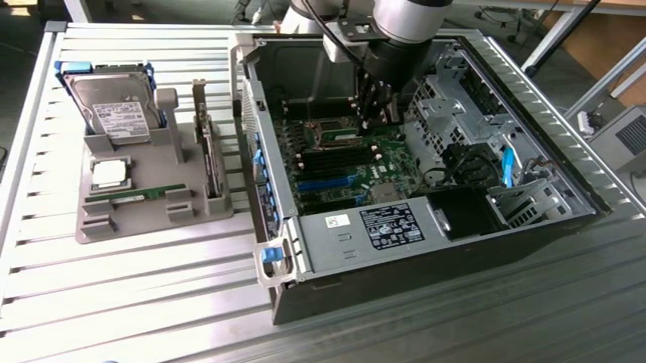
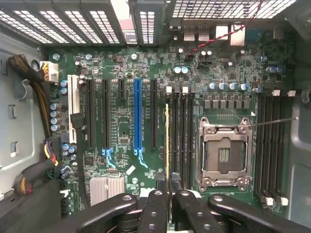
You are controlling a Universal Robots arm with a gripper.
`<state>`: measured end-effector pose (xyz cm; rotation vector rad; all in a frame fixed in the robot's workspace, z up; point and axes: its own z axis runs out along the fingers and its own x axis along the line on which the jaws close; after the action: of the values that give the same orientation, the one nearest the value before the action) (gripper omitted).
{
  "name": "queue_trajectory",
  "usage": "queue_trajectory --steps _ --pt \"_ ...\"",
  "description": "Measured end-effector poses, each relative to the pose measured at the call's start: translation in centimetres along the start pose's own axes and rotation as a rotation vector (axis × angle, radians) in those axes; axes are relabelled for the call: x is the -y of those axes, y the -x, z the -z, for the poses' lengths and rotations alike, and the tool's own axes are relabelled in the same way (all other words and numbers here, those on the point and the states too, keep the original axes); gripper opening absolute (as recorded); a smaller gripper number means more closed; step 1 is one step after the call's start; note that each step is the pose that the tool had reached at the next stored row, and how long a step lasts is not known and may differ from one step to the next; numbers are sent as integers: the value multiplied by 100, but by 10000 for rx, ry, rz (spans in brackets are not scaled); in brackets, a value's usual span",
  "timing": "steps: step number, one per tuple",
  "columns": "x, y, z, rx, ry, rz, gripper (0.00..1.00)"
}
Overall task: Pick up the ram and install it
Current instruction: 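Insert the ram into the slot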
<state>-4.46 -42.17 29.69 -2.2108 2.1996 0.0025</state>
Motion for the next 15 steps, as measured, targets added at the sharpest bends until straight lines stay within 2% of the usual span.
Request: queue_trajectory --steps 15 --pt "-24 -4 -242 1 0 0 11"
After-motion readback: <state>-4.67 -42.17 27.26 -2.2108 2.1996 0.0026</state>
